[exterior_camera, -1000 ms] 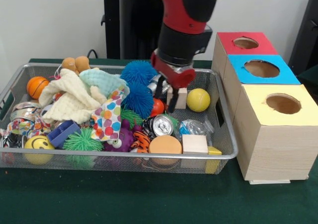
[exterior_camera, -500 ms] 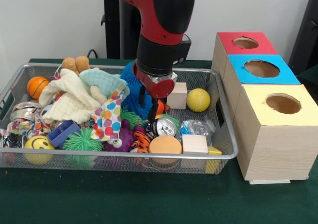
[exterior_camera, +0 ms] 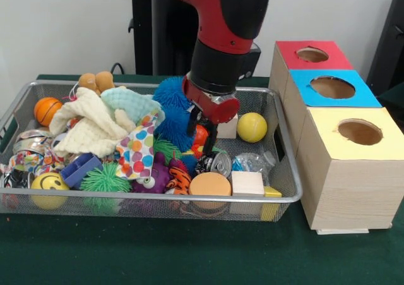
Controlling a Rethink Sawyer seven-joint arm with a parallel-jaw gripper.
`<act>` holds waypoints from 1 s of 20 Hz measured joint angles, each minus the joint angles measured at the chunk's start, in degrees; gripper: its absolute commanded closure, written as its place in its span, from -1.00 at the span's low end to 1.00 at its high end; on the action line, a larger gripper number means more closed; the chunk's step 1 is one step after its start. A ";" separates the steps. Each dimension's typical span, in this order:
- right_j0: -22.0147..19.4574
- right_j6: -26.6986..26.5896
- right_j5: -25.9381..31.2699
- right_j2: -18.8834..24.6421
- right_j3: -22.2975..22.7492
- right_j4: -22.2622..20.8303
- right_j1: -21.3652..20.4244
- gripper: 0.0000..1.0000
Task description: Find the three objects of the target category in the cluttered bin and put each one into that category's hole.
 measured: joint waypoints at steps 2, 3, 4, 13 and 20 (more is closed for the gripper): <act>2.02 0.00 1.32 -0.81 -0.89 0.04 0.00 -1.00; 2.47 0.00 1.76 -1.00 -1.03 0.02 -0.05 -1.00; 2.92 0.00 2.28 -1.18 -1.14 0.02 -0.13 -1.00; 7.93 0.09 8.70 -2.81 -1.49 0.54 -1.55 -1.00; 7.35 0.09 7.57 -2.01 -1.45 1.72 -1.49 -1.00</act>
